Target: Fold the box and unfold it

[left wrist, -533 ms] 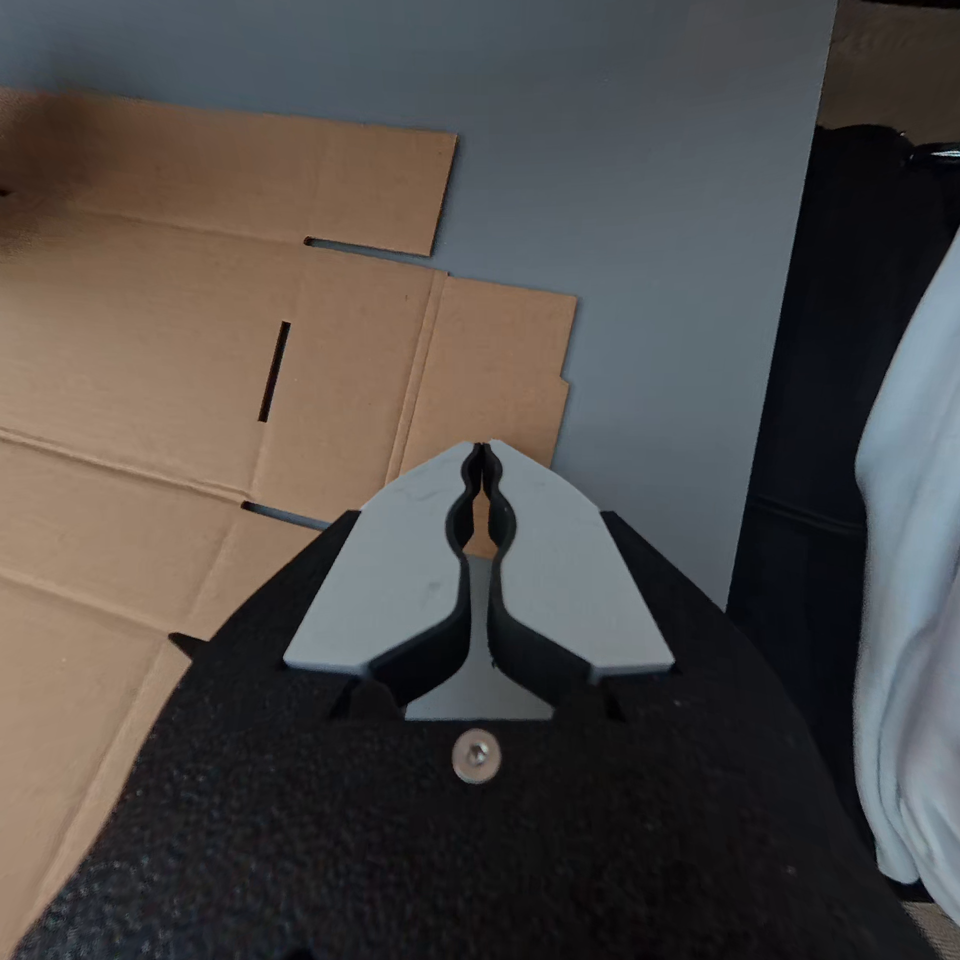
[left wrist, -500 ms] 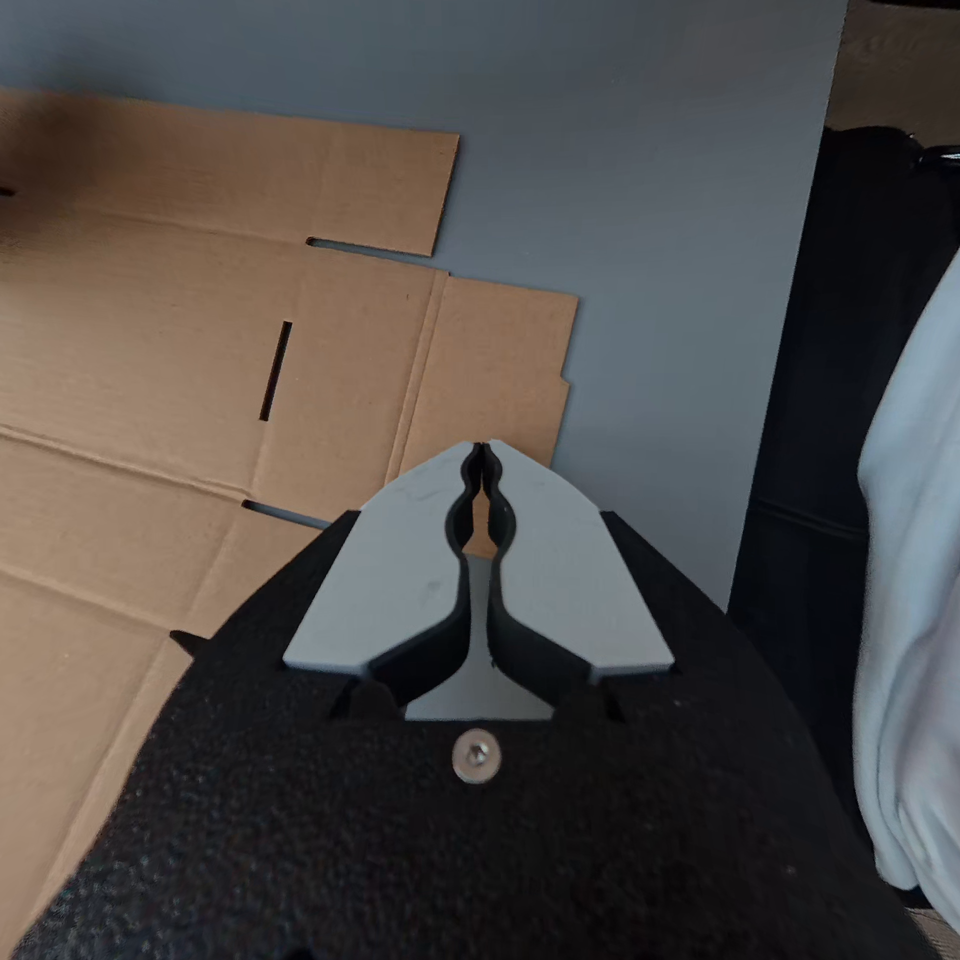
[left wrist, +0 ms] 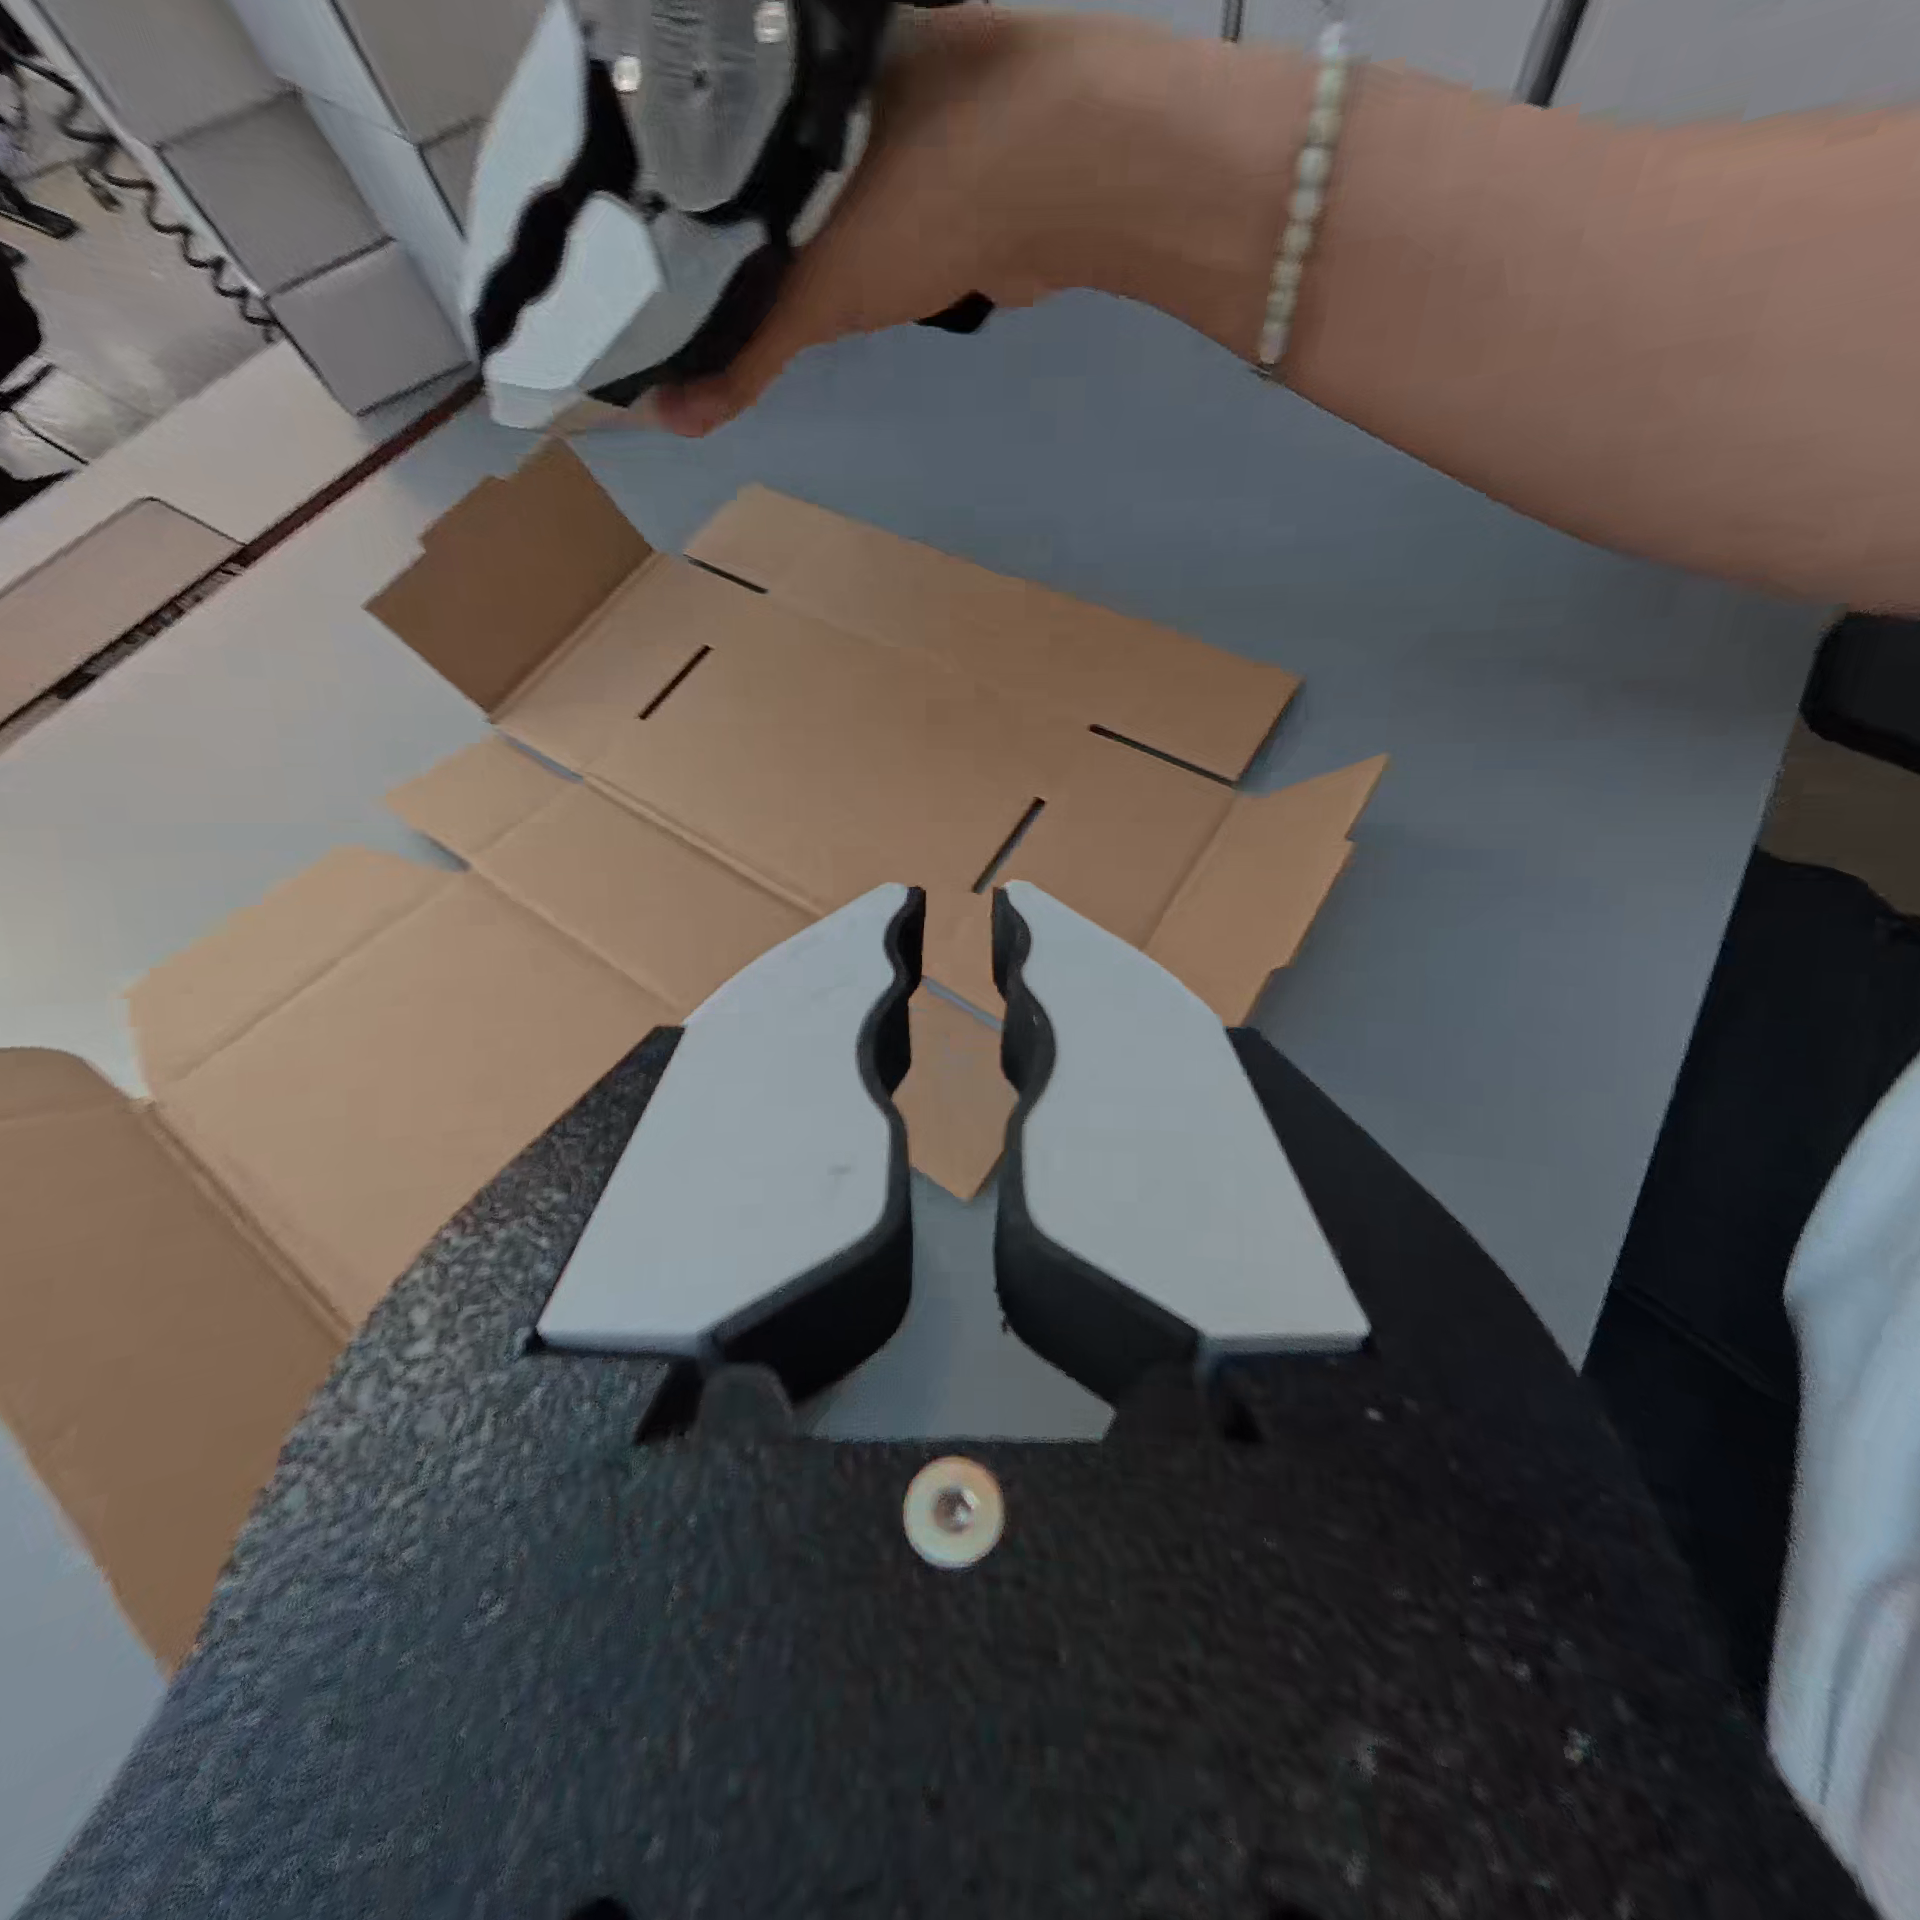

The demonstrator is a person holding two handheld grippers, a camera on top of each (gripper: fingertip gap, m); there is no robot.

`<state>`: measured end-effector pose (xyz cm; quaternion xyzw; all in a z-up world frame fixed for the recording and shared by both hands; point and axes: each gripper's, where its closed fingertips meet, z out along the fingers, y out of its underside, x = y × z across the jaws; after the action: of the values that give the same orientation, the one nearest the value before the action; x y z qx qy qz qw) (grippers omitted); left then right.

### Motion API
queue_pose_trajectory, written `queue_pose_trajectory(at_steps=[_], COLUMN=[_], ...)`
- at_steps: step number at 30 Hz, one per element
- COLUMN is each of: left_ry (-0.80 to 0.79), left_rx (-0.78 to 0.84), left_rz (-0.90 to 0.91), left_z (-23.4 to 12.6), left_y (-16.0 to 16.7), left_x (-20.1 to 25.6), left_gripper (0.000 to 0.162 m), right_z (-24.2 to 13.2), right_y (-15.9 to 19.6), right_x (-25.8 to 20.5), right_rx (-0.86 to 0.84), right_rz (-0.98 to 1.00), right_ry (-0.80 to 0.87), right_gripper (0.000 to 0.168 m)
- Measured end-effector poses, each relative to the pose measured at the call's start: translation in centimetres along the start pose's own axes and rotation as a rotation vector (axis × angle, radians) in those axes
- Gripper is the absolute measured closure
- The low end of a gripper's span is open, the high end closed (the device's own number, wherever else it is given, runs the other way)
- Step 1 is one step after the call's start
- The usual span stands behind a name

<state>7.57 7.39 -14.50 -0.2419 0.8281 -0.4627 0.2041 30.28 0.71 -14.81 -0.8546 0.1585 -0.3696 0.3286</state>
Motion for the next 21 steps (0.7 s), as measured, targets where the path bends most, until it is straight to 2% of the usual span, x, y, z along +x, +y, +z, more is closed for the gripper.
queue_pose_trajectory(at_steps=[1, 4, 6, 8, 13, 18, 21], left_ry=[-0.052, -0.192, -0.283, -0.369, -0.488, -0.489, -0.483], left_rx=[0.036, 0.117, 0.158, 0.182, 0.212, 0.221, 0.167], left_rz=[-0.014, -0.089, -0.157, -0.228, -0.401, -0.454, -0.442], left_z=[-1.0, -4.1, -6.2, -8.3, -12.1, -13.4, -13.2], left_y=[-0.4, -0.8, -0.4, 0.6, 3.1, 4.0, 4.4], left_x=[-1.6, -6.0, -8.9, -11.6, -15.9, -16.1, -15.6], left_gripper=[0.147, 0.139, 0.131, 0.121, 0.096, 0.096, 0.093], right_z=[-1.7, -6.7, -9.5, -11.7, -15.5, -16.9, -16.9], right_y=[-1.1, -2.6, -1.9, -0.8, 1.4, 1.9, 2.6], right_x=[-0.3, -1.1, -1.0, -1.2, -2.8, -5.4, -5.7], right_rx=[0.07, 0.226, 0.252, 0.249, 0.244, 0.305, 0.29], right_rz=[0.075, 0.25, 0.337, 0.419, 0.485, 0.589, 0.606], right_ry=[-0.029, -0.083, -0.053, -0.035, -0.021, -0.103, -0.096], right_gripper=[0.155, 0.137, 0.121, 0.113, 0.122, 0.147, 0.151])
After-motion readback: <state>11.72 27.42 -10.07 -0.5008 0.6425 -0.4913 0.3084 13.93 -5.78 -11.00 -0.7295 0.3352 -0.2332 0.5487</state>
